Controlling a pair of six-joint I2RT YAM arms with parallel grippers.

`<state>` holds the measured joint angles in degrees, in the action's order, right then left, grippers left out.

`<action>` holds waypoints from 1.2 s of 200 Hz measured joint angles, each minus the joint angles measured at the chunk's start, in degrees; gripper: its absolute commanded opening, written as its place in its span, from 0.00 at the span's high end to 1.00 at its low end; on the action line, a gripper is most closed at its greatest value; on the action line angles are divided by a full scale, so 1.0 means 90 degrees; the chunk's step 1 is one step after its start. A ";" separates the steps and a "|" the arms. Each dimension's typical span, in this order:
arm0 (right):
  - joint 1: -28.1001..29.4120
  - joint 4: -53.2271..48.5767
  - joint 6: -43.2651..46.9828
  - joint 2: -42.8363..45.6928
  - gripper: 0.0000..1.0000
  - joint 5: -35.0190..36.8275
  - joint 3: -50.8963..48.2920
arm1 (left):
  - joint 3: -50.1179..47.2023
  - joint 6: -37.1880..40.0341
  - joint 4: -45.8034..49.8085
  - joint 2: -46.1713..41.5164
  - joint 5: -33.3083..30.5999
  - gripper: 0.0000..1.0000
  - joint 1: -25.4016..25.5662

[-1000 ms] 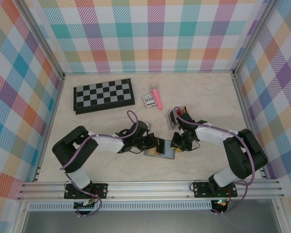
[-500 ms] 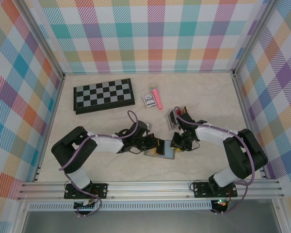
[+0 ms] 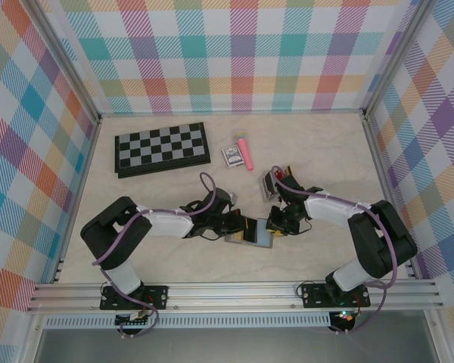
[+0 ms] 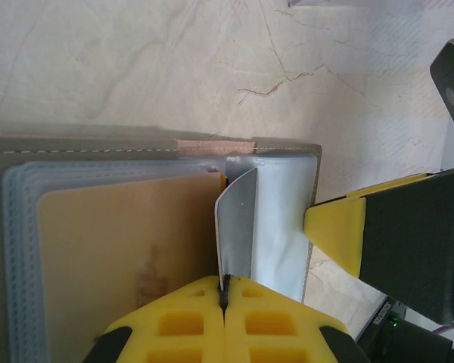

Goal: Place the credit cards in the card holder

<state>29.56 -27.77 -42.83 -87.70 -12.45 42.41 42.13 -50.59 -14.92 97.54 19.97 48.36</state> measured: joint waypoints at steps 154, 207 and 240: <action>0.0000 -0.0036 -0.0049 -0.0027 0.77 -0.0019 0.0039 | 0.0240 0.0080 -0.0097 0.0330 0.0345 0.91 0.0002; 0.0005 -0.0017 -0.0143 0.0005 0.73 -0.0019 0.0039 | 0.0525 0.0112 0.0095 0.0527 0.0352 0.81 0.0097; 0.0029 -0.0015 -0.0194 0.0066 0.72 0.0092 0.0034 | 0.0610 0.0243 0.0325 0.0510 0.0294 0.79 0.0153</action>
<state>29.82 -27.90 -44.58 -87.11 -11.62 42.72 47.62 -48.40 -11.99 102.13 22.61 49.74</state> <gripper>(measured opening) 0.274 0.204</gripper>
